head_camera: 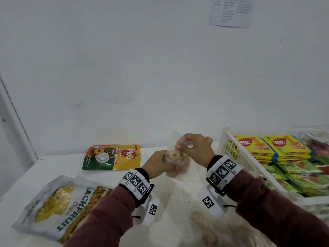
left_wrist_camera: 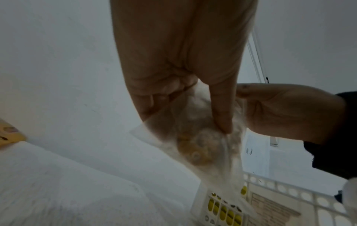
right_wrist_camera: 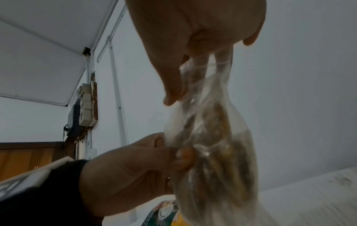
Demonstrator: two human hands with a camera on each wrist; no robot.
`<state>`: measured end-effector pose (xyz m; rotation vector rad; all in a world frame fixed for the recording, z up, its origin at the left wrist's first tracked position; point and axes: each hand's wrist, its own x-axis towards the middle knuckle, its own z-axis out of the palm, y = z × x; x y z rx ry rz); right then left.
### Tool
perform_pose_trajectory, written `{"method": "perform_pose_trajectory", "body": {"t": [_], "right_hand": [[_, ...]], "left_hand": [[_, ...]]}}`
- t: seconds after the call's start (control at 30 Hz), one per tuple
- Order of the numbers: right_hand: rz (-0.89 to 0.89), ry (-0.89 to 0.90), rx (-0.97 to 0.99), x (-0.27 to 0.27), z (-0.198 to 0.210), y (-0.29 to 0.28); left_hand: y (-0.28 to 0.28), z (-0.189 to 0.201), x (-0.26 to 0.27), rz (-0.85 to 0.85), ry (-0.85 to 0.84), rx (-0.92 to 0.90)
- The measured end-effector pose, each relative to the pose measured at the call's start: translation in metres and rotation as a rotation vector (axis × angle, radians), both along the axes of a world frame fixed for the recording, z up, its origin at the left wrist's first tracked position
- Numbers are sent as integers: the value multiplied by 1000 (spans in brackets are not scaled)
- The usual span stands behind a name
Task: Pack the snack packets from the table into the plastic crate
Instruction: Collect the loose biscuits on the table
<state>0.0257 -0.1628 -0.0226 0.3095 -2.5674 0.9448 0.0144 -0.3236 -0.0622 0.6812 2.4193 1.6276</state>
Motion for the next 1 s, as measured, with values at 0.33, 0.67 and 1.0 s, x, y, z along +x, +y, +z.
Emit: {"method": "perform_pose_trajectory", "body": {"t": [0.33,0.67,1.0], "right_hand": [[50,35,50,8,3,6],[219,1,-149,4,-2,13],[289,30,-157,10,14,12]], "left_hand": [[11,-5,0,-53,-128,84],[11,-11,-6,136,-82,162],[9,-10,-1,6,-102,188]]}}
